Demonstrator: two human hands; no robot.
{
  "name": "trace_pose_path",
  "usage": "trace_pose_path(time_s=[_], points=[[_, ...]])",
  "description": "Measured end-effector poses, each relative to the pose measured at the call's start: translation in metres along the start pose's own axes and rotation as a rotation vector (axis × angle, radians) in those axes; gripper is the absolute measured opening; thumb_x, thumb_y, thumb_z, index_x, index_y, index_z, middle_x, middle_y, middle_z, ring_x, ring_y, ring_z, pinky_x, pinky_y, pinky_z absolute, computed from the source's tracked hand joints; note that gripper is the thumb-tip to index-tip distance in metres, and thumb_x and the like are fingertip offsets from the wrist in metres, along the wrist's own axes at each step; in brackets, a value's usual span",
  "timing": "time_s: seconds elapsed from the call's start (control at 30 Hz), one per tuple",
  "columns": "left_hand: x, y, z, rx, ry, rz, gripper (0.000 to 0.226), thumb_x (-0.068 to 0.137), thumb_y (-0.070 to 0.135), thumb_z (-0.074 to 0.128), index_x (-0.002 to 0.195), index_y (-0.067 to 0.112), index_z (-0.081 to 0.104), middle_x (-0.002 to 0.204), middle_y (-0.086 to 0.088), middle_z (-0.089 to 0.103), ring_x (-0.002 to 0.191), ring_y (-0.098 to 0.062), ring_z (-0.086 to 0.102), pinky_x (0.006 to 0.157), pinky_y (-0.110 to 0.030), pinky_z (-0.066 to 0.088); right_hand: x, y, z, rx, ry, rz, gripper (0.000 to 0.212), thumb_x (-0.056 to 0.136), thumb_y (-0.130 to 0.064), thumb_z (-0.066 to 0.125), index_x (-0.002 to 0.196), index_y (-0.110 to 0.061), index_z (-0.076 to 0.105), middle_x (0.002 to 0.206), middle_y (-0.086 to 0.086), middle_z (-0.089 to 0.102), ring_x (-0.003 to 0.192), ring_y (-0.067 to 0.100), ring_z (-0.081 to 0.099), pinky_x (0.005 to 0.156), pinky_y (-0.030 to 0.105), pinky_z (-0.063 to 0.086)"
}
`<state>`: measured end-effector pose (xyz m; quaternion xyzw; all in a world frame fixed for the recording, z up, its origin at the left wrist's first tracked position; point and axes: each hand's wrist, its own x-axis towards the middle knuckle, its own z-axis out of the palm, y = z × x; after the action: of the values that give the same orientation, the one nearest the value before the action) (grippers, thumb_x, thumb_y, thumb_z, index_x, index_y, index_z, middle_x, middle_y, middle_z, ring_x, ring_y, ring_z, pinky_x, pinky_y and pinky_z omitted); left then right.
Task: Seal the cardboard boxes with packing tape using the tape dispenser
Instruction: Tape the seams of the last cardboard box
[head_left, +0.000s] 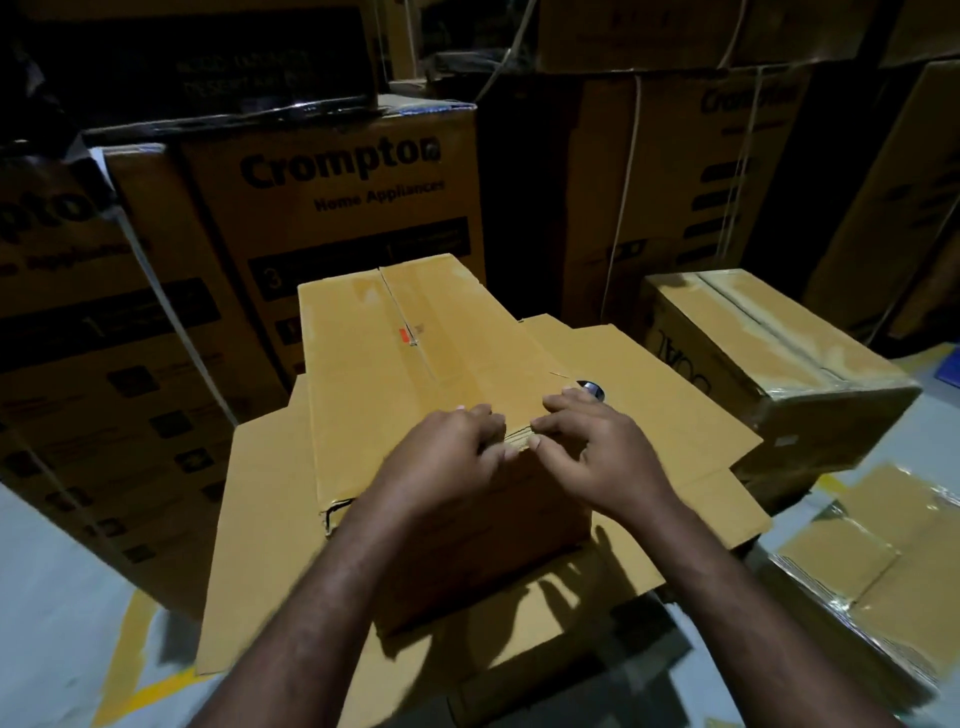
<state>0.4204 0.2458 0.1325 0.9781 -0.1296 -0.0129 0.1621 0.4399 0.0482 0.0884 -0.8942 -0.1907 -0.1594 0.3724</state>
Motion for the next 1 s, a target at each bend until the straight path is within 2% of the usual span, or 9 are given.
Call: trace_pose_path(time_s=[0.1, 0.17, 0.27, 0.4, 0.5, 0.6, 0.7, 0.9, 1.0], points=[[0.024, 0.002, -0.011, -0.024, -0.04, -0.063, 0.044, 0.104, 0.04, 0.049, 0.143, 0.021, 0.054, 0.158, 0.0, 0.041, 0.142, -0.023, 0.041, 0.114, -0.042, 0.037, 0.014, 0.007, -0.006, 0.091, 0.058, -0.015, 0.024, 0.089, -0.037, 0.061, 0.096, -0.02, 0.077, 0.099, -0.007, 0.074, 0.101, 0.007, 0.065, 0.085, 0.039, 0.056], [0.045, 0.0, -0.013, 0.079, -0.115, -0.076, 0.049, 0.105, 0.044, 0.044, 0.148, 0.02, 0.045, 0.162, -0.002, 0.031, 0.148, -0.025, 0.03, 0.12, -0.049, 0.027, 0.028, 0.014, -0.01, 0.163, 0.095, 0.008, 0.018, 0.091, -0.031, 0.063, 0.089, -0.019, 0.076, 0.08, -0.009, 0.072, 0.078, 0.007, 0.066, 0.066, 0.04, 0.056], [0.076, -0.007, -0.011, 0.112, -0.167, -0.099, 0.063, 0.104, 0.053, 0.038, 0.158, 0.022, 0.026, 0.169, 0.0, 0.01, 0.155, -0.024, 0.01, 0.124, -0.054, 0.013, 0.05, 0.024, -0.014, 0.266, 0.093, 0.099, 0.015, 0.091, -0.03, 0.065, 0.096, -0.022, 0.076, 0.09, -0.013, 0.07, 0.087, 0.007, 0.066, 0.072, 0.034, 0.057], [0.113, -0.004, -0.004, 0.158, -0.162, -0.083, 0.062, 0.106, 0.052, 0.031, 0.16, 0.022, 0.02, 0.17, 0.0, 0.004, 0.155, -0.028, 0.002, 0.124, -0.057, 0.006, 0.075, 0.037, -0.01, 0.231, -0.267, 0.173, 0.032, 0.089, -0.036, 0.066, 0.12, -0.036, 0.067, 0.123, -0.019, 0.059, 0.115, 0.003, 0.054, 0.09, 0.03, 0.049], [0.134, 0.006, 0.002, 0.129, -0.152, -0.049, 0.058, 0.109, 0.045, 0.028, 0.161, 0.022, 0.016, 0.17, 0.0, 0.001, 0.156, -0.026, -0.002, 0.123, -0.058, 0.001, 0.09, 0.054, -0.015, 0.312, -0.311, 0.191, 0.033, 0.088, -0.039, 0.068, 0.121, -0.037, 0.065, 0.118, -0.013, 0.066, 0.108, 0.006, 0.06, 0.087, 0.033, 0.054], [0.149, 0.012, 0.007, 0.145, -0.139, -0.018, 0.059, 0.108, 0.047, 0.029, 0.161, 0.022, 0.017, 0.17, 0.001, 0.002, 0.156, -0.025, -0.002, 0.123, -0.059, 0.0, 0.101, 0.078, -0.019, 0.546, -0.261, 0.308, 0.024, 0.086, -0.044, 0.071, 0.108, -0.034, 0.072, 0.095, -0.003, 0.071, 0.085, 0.013, 0.068, 0.07, 0.032, 0.06], [0.161, 0.015, 0.007, 0.148, -0.153, 0.006, 0.052, 0.109, 0.042, 0.029, 0.158, 0.024, 0.028, 0.169, 0.003, 0.008, 0.156, -0.022, 0.0, 0.123, -0.059, 0.0, 0.108, 0.098, -0.007, 0.627, -0.281, 0.363, 0.032, 0.084, -0.051, 0.07, 0.103, -0.025, 0.073, 0.079, -0.008, 0.068, 0.066, 0.003, 0.062, 0.058, 0.021, 0.049], [0.186, 0.019, 0.005, 0.14, -0.158, -0.009, 0.042, 0.107, 0.034, 0.035, 0.137, 0.019, 0.06, 0.155, 0.002, 0.045, 0.155, -0.021, 0.007, 0.123, -0.059, 0.002, 0.114, 0.119, 0.011, 0.789, -0.368, 0.445, 0.027, 0.09, -0.042, 0.067, 0.102, -0.019, 0.074, 0.096, 0.008, 0.073, 0.077, 0.015, 0.068, 0.063, 0.025, 0.055], [0.186, 0.014, 0.012, 0.087, -0.106, -0.001, 0.041, 0.108, 0.035, 0.035, 0.134, 0.02, 0.062, 0.151, 0.005, 0.048, 0.155, -0.018, 0.006, 0.122, -0.058, 0.0, 0.11, 0.141, 0.028, 0.546, -0.211, 0.627, 0.037, 0.088, -0.05, 0.065, 0.085, -0.014, 0.073, 0.082, 0.006, 0.073, 0.07, 0.02, 0.068, 0.059, 0.033, 0.058]])
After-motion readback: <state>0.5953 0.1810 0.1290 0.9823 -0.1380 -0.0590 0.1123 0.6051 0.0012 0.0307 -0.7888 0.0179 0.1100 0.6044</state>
